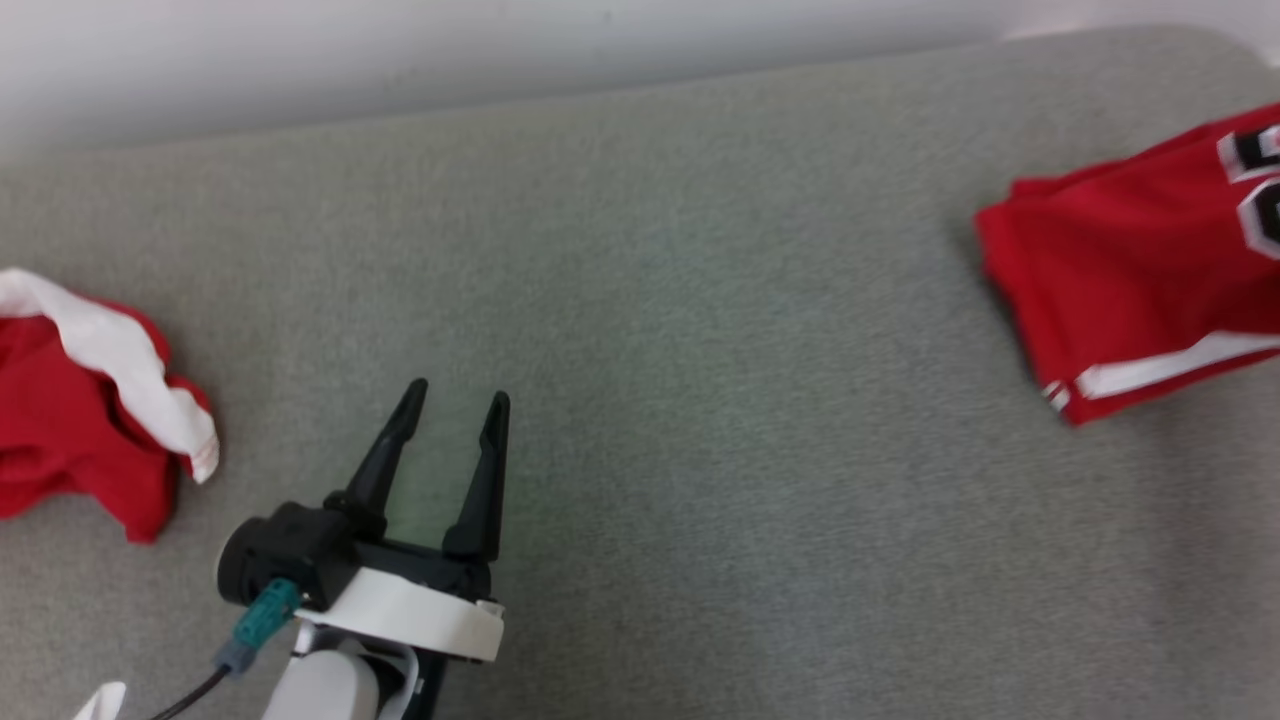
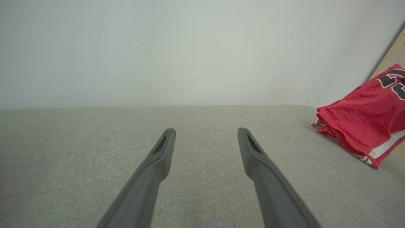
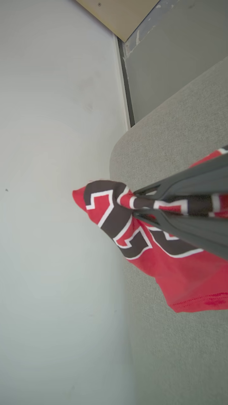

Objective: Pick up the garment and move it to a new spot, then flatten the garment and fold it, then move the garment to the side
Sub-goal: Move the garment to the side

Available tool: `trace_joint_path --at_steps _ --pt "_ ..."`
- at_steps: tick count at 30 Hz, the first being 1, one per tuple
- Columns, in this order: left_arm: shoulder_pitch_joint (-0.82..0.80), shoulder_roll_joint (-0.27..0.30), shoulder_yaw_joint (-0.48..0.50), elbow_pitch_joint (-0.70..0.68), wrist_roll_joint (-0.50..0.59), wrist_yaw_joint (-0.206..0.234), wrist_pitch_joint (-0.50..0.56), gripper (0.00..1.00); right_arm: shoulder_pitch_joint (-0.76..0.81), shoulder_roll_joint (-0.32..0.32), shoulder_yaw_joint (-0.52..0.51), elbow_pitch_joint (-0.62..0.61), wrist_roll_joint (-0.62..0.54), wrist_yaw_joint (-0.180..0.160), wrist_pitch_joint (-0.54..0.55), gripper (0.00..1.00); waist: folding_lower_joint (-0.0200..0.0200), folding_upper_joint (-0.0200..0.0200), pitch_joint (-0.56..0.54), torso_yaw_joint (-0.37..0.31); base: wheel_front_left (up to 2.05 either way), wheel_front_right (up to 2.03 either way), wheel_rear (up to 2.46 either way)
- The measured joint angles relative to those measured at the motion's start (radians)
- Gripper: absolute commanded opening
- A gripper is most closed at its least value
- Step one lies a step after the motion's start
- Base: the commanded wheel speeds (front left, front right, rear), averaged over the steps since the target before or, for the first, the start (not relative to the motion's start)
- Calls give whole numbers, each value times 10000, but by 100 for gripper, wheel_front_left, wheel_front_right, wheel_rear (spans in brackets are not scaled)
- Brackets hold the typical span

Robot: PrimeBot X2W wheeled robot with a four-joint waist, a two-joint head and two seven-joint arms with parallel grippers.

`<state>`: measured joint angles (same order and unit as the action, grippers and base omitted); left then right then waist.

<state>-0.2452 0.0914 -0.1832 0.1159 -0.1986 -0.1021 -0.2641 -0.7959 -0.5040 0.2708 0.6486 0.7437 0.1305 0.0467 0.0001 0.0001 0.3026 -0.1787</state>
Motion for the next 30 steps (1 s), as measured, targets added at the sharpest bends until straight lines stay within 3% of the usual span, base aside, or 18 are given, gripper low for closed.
trace_joint_path --at_steps 8,17,18,19,20,30 --pt "-452 155 96 -247 113 -31 0 100 -1504 -1005 -594 1718 33 0 -301 0 1 0 1340 539 0 0 0" --pt "-750 245 107 -443 215 -63 0 100 -2537 -1093 -583 3954 -617 0 -623 0 0 0 2294 790 0 0 0" --pt "-788 249 107 -460 217 -63 0 100 -2609 -1097 -447 4188 -871 0 -658 4 0 0 2355 799 0 0 0" --pt "-803 249 113 -472 217 -63 -2 100 -2691 -1081 -378 4437 -1049 0 -700 43 0 0 2398 806 0 0 0" --pt "-810 249 109 -472 217 -65 -2 100 -2793 -1043 -362 4660 -1193 0 -802 100 0 0 2422 807 0 0 0" --pt "-765 2 157 -228 117 -75 0 100 -3346 -746 115 5603 -2188 0 -1946 100 0 0 1731 812 0 0 0"
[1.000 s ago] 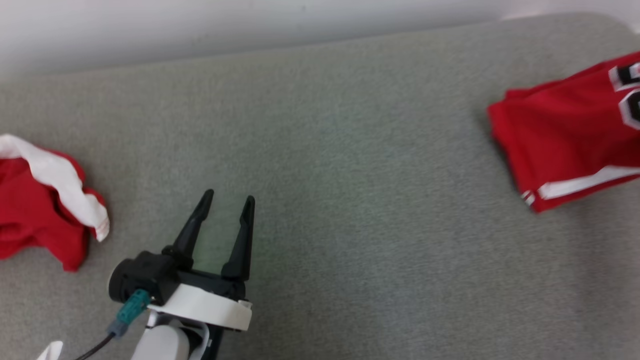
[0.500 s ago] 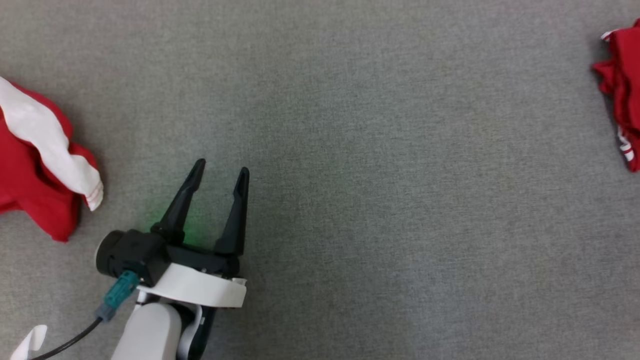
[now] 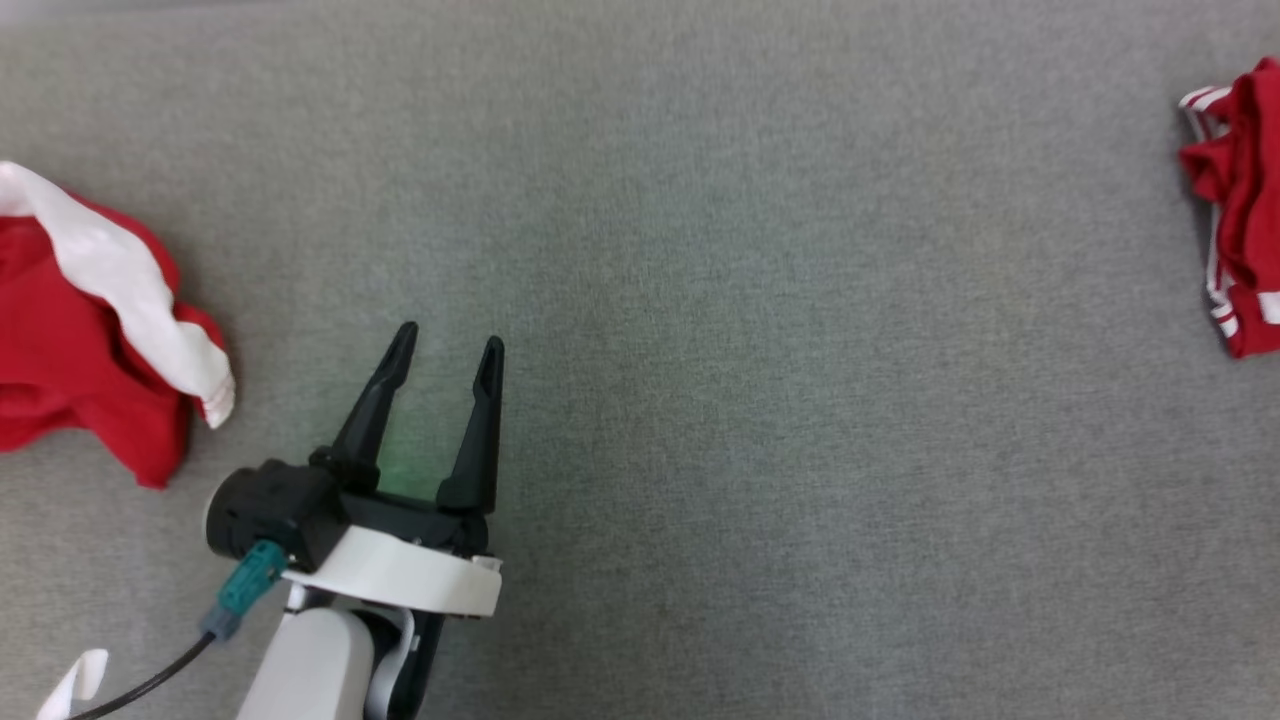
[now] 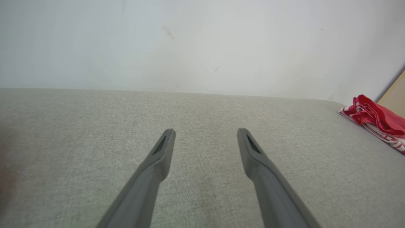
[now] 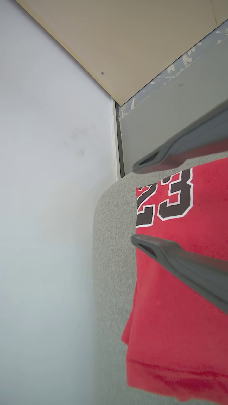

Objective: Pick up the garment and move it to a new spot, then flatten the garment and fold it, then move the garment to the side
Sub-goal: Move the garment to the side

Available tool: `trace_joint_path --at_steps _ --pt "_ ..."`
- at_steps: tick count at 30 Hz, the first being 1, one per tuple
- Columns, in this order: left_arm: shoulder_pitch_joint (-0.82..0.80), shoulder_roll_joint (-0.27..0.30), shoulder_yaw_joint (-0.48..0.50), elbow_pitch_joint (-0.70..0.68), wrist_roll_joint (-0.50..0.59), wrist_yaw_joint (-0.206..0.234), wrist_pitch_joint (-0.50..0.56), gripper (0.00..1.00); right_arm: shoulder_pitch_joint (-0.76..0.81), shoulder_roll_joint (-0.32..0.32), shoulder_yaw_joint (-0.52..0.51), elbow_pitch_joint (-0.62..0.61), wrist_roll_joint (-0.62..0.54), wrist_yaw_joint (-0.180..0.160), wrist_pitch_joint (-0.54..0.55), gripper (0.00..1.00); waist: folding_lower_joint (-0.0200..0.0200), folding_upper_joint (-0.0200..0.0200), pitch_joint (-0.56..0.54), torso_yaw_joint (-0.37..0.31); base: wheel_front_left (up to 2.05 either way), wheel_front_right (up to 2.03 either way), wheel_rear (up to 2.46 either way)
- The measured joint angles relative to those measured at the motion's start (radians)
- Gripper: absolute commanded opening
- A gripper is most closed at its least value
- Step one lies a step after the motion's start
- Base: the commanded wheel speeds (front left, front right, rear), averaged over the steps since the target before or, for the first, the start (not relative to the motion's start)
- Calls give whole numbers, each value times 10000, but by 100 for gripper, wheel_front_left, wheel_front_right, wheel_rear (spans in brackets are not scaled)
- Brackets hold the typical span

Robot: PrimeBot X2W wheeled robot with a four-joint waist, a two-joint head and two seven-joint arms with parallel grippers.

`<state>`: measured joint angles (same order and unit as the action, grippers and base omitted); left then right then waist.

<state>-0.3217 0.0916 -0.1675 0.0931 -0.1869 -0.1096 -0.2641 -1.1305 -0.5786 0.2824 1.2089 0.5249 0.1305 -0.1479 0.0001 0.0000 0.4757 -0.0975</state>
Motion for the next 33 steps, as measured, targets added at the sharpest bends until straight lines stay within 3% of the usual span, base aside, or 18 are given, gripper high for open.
trace_joint_path --at_steps 7,14,18,26,33 --pt "528 -180 301 173 -163 19 0 100 324 508 951 -1129 -213 0 -568 100 -1 0 -1202 32 0 0 0" --pt "1313 -261 715 355 -226 61 0 100 1545 725 2426 -3258 332 2 -453 100 -1 0 -2736 95 0 0 0" --pt "1688 -288 1032 399 -234 161 0 100 2380 713 2738 -4661 1024 2 -395 100 -3 0 -3614 159 0 0 0" --pt "2435 -357 1697 399 -303 477 0 100 4616 823 1977 -6870 1825 2 -587 100 -4 0 -4978 385 0 0 0" --pt "2939 -401 2082 414 -430 523 0 100 7027 1521 832 -8379 1308 2 -920 100 -4 0 -5412 819 0 0 0"
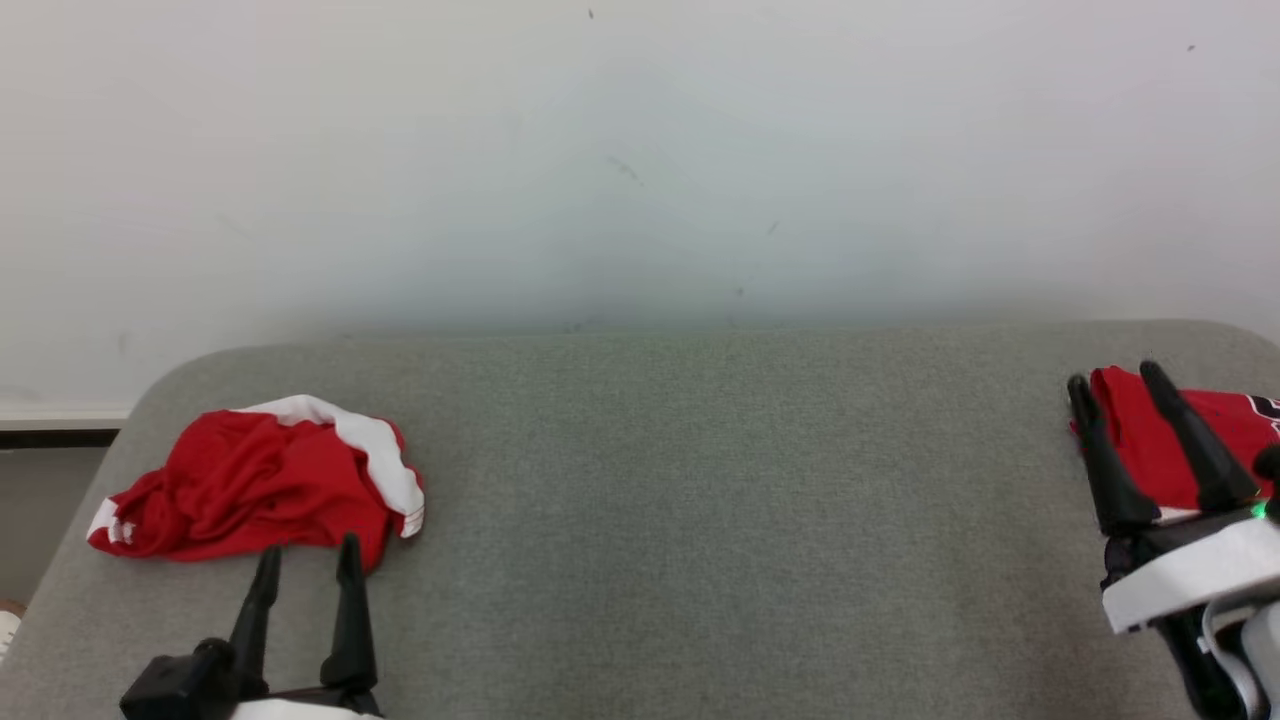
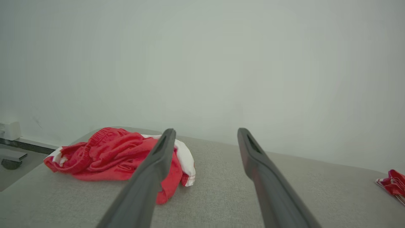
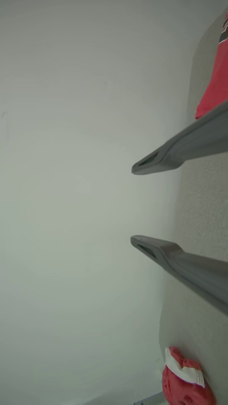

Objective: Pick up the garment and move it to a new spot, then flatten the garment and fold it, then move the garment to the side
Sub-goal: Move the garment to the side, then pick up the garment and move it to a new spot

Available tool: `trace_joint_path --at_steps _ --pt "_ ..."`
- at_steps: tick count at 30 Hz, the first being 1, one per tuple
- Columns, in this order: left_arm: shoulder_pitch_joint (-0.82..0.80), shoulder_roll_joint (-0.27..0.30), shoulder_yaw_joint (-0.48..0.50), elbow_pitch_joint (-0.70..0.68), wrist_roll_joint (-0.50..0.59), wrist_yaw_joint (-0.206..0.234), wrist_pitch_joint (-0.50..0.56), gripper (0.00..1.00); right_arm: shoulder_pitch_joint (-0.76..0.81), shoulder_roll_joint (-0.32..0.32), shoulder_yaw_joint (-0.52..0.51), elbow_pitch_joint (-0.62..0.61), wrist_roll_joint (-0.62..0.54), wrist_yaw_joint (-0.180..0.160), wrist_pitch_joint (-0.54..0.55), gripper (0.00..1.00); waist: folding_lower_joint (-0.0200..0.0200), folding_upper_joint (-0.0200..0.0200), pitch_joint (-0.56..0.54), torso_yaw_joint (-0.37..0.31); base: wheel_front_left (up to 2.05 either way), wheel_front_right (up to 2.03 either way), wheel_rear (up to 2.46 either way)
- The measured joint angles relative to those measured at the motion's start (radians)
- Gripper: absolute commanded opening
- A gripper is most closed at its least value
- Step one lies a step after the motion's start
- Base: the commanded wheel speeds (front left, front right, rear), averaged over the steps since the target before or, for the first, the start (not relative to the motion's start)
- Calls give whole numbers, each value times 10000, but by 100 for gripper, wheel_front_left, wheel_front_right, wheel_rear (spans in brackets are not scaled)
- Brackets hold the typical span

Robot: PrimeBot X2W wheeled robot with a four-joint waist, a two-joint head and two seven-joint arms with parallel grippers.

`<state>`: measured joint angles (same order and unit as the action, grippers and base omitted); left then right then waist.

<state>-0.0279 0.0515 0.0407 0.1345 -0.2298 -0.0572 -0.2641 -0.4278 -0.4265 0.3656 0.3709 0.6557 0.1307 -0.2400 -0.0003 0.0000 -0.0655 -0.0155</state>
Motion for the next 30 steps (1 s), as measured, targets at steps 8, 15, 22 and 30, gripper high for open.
trace_joint_path --at_steps 8,15,22,30 --pt "353 -13 12 6 92 -52 0 100 2483 1482 -1116 -1198 -466 -2 -178 100 1 0 -69 311 0 0 0" --pt "541 -23 -165 -17 125 -182 0 100 3596 2090 -1569 -2094 -1586 0 -215 100 2 0 115 343 0 0 0" --pt "570 -23 -207 19 113 -121 0 100 3923 2746 -1954 -2347 -2499 2 -222 100 2 1 292 77 0 0 0" --pt "566 -23 -197 -25 113 -40 0 100 3984 3024 -2132 -2389 -2696 0 -222 100 3 0 312 -1 0 0 0"
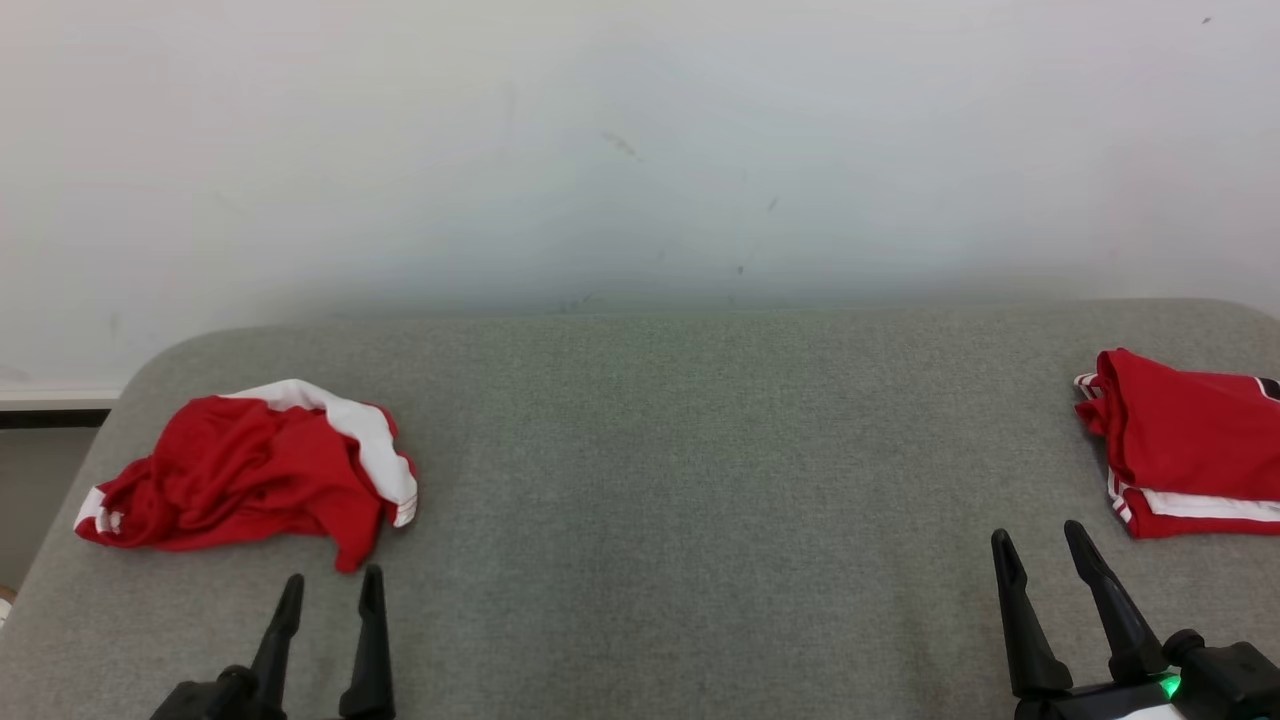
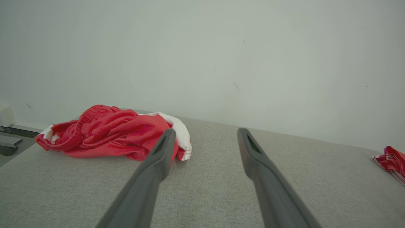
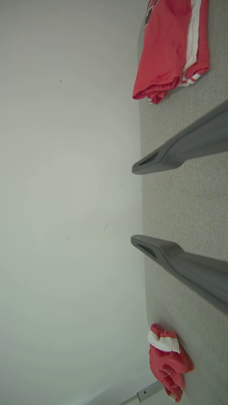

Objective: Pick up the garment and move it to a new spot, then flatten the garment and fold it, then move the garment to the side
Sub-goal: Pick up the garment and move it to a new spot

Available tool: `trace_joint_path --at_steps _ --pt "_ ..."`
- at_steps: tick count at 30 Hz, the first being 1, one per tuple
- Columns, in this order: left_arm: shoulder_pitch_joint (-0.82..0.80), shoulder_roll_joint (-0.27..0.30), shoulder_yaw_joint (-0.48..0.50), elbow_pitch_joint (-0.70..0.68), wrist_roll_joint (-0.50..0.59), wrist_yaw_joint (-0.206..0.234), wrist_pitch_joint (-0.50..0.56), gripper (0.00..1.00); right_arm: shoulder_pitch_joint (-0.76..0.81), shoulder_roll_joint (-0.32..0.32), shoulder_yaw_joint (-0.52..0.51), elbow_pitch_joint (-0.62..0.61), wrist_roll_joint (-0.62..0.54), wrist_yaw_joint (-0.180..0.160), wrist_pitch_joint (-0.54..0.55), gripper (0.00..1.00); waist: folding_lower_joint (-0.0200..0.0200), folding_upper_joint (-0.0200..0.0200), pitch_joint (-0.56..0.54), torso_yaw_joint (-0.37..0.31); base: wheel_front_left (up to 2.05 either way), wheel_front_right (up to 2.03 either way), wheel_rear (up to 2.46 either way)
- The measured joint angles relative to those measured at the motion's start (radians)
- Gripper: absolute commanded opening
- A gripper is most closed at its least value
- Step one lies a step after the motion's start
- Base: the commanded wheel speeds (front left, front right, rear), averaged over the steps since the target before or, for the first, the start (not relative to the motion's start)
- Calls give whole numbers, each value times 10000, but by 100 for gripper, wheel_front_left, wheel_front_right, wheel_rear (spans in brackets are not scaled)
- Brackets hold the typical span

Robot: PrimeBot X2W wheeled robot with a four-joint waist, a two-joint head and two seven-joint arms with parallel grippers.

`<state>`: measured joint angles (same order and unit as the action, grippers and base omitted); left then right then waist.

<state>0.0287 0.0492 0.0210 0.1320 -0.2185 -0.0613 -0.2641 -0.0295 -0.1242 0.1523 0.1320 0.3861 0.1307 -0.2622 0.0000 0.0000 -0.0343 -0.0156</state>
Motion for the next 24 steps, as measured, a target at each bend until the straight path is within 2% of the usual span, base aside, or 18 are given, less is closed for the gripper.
trace_joint_path --at_steps 17,24 --pt "-71 0 -52 44 0 4 0 100 -24 94 102 142 -31 0 0 100 0 0 -39 105 0 0 0" --pt "-130 0 0 38 0 21 0 100 -36 81 257 230 36 2 0 100 0 0 -10 386 0 0 0"
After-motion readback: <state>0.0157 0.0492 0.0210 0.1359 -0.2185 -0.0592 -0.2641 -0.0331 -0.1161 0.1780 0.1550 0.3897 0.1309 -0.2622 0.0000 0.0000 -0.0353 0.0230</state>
